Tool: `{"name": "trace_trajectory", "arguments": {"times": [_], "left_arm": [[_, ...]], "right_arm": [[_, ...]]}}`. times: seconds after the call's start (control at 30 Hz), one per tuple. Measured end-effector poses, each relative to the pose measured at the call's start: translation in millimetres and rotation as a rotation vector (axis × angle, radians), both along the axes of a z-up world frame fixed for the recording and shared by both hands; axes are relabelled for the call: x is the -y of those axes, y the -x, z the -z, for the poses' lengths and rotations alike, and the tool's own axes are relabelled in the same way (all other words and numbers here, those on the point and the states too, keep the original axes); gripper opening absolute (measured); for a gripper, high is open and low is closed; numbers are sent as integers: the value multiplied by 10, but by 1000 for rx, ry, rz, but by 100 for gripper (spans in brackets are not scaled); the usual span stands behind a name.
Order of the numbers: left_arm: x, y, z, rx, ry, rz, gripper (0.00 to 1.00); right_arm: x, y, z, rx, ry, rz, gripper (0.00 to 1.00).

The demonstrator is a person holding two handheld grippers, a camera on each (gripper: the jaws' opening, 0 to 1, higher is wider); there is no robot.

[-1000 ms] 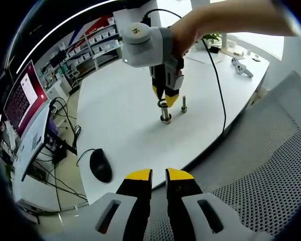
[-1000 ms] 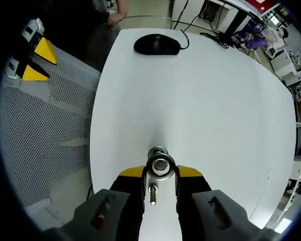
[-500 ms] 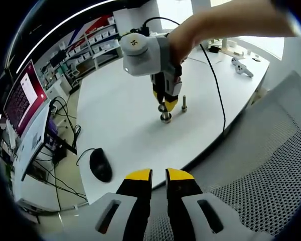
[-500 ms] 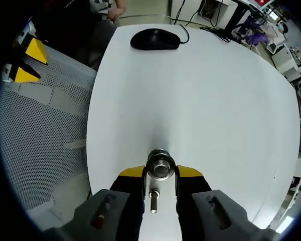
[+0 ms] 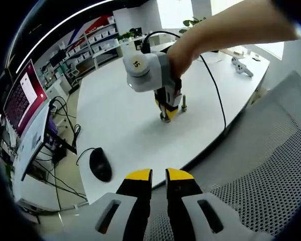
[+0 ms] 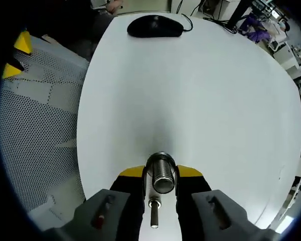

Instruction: Place the washer onto the threaded stud by aligning its center hole with the stud, sliding it down to the base, and recovering from edge contact or off-axis alignment until the washer reaches the visible bottom stop.

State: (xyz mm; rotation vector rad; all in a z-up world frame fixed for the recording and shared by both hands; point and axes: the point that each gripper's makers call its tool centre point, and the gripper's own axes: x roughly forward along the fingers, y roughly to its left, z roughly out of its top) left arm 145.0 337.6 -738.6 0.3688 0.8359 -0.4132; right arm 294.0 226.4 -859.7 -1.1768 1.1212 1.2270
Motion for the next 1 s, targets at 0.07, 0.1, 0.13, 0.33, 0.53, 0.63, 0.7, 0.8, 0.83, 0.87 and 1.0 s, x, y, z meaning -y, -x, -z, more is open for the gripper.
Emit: {"name": "trace_trajectory", "arguments": {"times": [0.07, 0.1, 0.13, 0.33, 0.53, 0.63, 0.7, 0.8, 0.83, 0.87, 1.0], "left_arm": [[1, -6, -1, 2, 1, 0, 8], [2, -7, -1, 2, 1, 1, 8], [3, -8, 0, 2, 1, 1, 8], [5, -2, -9, 5, 4, 2, 8], [13, -4, -10, 7, 2, 6, 8], [5, -11, -13, 10, 1, 4, 8], [3, -14, -14, 11, -1, 2, 8], [7, -22, -34, 22, -3, 3, 8], [6, -23, -39, 24, -2, 1, 8], [2, -21, -37, 22, -2, -3, 8], [-7, -16, -38, 21, -4, -11, 8]], "right_arm": [[-4, 10, -40, -1, -4, 9, 23], [-5, 13, -38, -4, -8, 14, 23], [0, 44, -54, -11, -12, 28, 23], [-63, 42, -84, 2, -71, 5, 50], [-77, 89, -535, 48, -253, 113, 52], [-14, 130, -814, 67, -356, 179, 52], [79, 150, -1038, 95, -433, 225, 52], [305, 227, -1417, 112, -573, 338, 52], [367, 256, -1498, 119, -601, 359, 53], [498, 284, -1611, 133, -637, 392, 53], [846, 417, -1904, 167, -766, 499, 59]]}}
